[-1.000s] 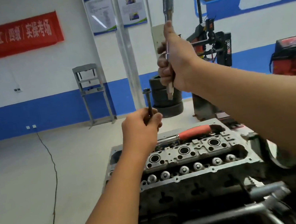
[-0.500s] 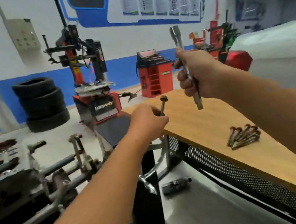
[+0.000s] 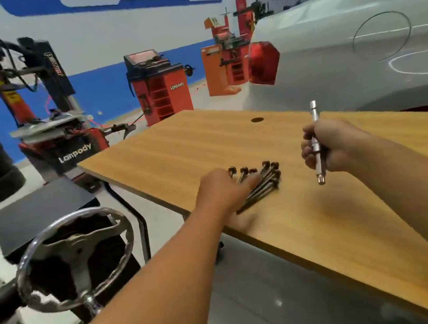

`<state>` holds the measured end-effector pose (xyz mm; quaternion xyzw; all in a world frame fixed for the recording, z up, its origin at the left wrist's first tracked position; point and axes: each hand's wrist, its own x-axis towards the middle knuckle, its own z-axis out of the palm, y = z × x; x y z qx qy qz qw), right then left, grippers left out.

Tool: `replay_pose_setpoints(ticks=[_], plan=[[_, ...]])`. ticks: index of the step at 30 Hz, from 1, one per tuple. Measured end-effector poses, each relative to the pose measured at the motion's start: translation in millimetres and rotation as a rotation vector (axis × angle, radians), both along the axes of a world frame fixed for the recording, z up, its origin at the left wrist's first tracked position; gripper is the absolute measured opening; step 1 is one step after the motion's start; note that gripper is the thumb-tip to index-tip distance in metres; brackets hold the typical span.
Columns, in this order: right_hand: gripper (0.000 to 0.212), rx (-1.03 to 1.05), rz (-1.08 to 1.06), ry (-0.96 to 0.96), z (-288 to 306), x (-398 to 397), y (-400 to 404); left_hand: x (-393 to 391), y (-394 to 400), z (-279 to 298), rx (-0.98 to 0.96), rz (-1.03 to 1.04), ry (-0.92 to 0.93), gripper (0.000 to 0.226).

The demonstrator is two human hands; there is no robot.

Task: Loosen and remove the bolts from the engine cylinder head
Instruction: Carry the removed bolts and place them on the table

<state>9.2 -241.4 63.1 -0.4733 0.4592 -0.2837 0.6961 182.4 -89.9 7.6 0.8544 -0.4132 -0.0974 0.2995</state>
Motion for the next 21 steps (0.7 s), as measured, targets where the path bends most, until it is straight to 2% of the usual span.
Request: replay_pose_setpoints(ticks=[2,4,6,10,14,18,21], plan=[[0.022,0.022,-0.031,-0.016,-13,4,-3,-7,-2,-15,0.111,-0.066,-0.162,0.069],[0.020,0.028,-0.037,-0.019,-20,8,-3,-11,-6,-22,0.110,-0.062,-0.265,0.065],[0.016,0.034,-0.031,-0.010,-24,13,1,-14,-10,-24,0.029,-0.035,-0.250,0.060],[0.013,0.045,0.006,0.015,-32,20,9,-18,-16,-27,-0.056,0.018,-0.206,0.068],[0.019,0.071,-0.001,0.012,-36,20,13,-15,-16,-31,-0.086,0.008,-0.199,0.079],[0.029,0.062,-0.046,0.017,-35,19,16,-13,-12,-31,-0.039,0.035,-0.220,0.099],[0.039,0.059,-0.050,-0.034,-31,22,23,-14,-4,-28,0.006,0.050,-0.274,0.095]])
